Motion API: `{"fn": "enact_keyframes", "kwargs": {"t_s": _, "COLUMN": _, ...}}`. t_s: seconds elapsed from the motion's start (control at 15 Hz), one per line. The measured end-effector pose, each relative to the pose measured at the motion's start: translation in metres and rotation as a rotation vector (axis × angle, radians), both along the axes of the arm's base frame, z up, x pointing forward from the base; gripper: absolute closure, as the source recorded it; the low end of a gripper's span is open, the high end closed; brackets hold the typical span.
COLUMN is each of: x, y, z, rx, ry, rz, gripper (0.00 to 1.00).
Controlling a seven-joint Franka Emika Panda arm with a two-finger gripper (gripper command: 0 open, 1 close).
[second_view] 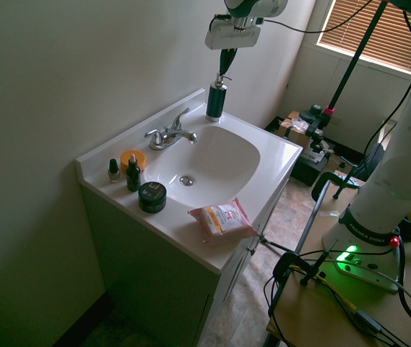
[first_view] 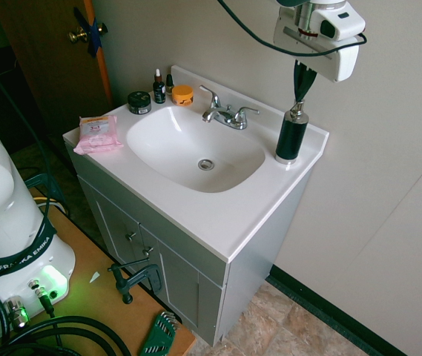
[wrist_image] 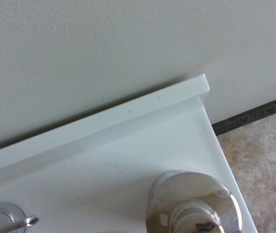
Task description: Sanitize yourself
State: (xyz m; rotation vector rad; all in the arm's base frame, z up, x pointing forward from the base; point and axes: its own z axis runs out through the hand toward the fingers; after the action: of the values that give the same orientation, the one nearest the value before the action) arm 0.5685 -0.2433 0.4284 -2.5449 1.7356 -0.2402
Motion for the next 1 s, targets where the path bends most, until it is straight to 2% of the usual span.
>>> {"fn": "enact_keyframes", "kwargs": {"t_s": 0.13, "x": 0.0, "y": 0.005, "z": 0.012, "rx": 0.008, "ry": -0.023, "rz": 0.002, "gripper": 1.0}}
{"fn": "enact_keyframes", "kwargs": {"t_s": 0.2, "x": -0.001, "y": 0.009, "z": 0.021, "rx": 0.013, "ry": -0.031, "rz": 0.006, "gripper": 0.0}}
{"fn": "enact_keyframes", "kwargs": {"t_s": 0.47, "x": -0.027, "y": 0.031, "z": 0.061, "rx": 0.05, "ry": -0.031, "rz": 0.046, "gripper": 0.0}}
{"fn": "enact_keyframes", "kwargs": {"t_s": 1.0, "x": -0.084, "y": 0.078, "z": 0.025, "rx": 0.094, "ry": 0.03, "rz": 0.124, "gripper": 0.0}}
